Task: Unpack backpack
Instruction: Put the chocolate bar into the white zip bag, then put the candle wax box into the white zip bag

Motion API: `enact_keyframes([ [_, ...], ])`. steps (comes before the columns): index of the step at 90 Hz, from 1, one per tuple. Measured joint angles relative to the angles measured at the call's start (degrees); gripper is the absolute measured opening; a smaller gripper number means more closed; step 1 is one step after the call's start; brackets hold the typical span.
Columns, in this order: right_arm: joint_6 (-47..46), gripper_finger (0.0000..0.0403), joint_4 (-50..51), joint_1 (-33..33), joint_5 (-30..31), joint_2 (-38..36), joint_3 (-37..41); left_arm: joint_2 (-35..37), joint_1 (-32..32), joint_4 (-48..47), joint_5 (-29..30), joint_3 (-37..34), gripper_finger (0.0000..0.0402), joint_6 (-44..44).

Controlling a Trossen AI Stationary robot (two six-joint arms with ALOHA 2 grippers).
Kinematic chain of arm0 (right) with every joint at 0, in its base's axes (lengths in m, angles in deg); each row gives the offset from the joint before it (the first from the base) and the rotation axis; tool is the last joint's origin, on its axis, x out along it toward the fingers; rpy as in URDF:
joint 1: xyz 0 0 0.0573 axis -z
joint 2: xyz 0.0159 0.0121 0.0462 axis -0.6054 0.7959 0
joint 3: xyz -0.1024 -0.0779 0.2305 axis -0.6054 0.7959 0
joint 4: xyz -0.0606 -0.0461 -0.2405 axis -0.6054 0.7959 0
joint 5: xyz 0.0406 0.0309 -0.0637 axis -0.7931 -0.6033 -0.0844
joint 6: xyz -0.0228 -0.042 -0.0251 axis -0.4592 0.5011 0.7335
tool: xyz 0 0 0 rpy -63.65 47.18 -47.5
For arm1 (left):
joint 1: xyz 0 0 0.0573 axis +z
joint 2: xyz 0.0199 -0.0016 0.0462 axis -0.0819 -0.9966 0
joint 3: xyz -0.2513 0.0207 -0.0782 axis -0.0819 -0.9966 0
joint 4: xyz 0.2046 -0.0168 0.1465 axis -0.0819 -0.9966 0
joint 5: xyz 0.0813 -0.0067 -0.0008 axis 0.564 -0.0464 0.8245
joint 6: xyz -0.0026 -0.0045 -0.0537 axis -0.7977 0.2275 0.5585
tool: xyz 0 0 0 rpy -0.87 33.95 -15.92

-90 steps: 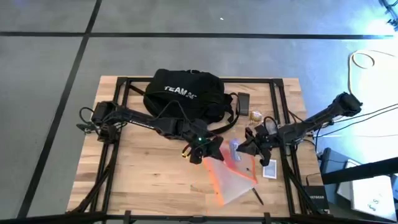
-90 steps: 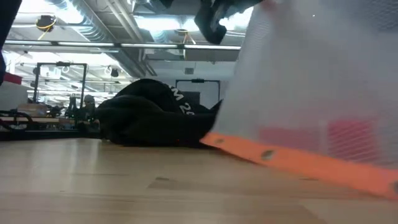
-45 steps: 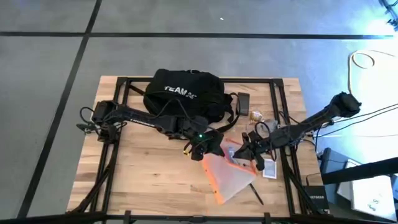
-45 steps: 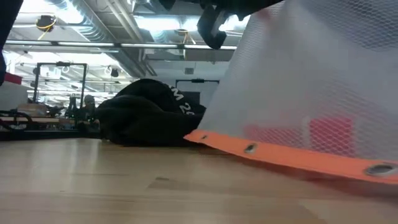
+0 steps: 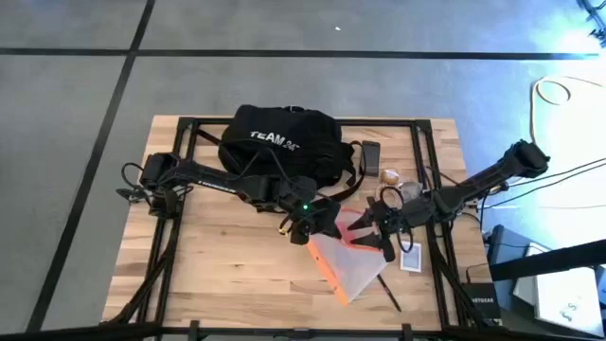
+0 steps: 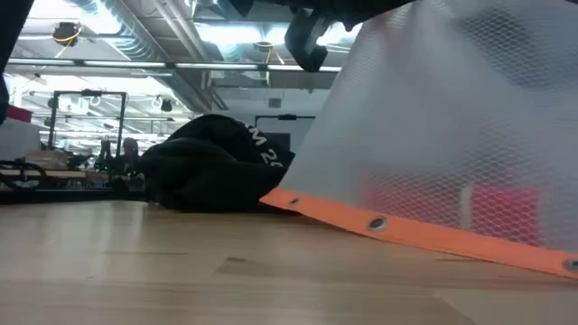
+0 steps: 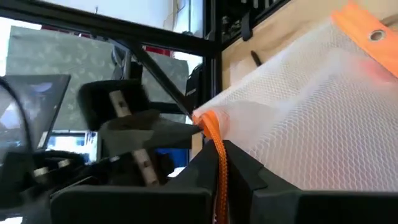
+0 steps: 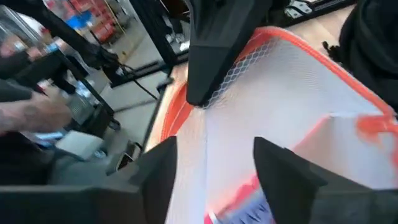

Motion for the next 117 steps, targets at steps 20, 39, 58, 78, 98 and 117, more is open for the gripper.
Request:
enact_keyframes([
  [20, 0.45, 0.0225, 31.88, 0.03, 8.03, -3.25, -9.18, 0.00, -0.97, -1.78, -0.34, 0.00, 0.0000, -2.07],
  [39, -17.23, 0.0237, 66.53, 0.60, 27.47, -3.67, -14.61, 0.00, -1.50, -1.83, -0.34, 0.00, 0.0000, -1.42],
  [58, -23.91, 0.0276, 74.92, 9.04, 24.65, -3.37, -14.68, 0.00, -1.71, -1.63, -0.34, 0.00, 0.0000, -1.42],
  [78, -15.46, 0.0338, 73.12, 19.45, 21.56, -2.78, -13.77, 0.00, -1.62, -1.75, -0.34, 0.00, 0.0000, -0.78],
  [98, -6.42, 0.0367, 66.42, 32.79, 13.60, -2.61, -9.32, 0.00, -1.62, -1.91, -0.34, 0.00, 0.0000, -0.67],
  [117, -9.70, 0.0353, 60.23, 40.99, 12.83, -1.02, -7.60, 0.00, -1.62, -2.00, -0.34, 0.00, 0.0000, 0.53],
])
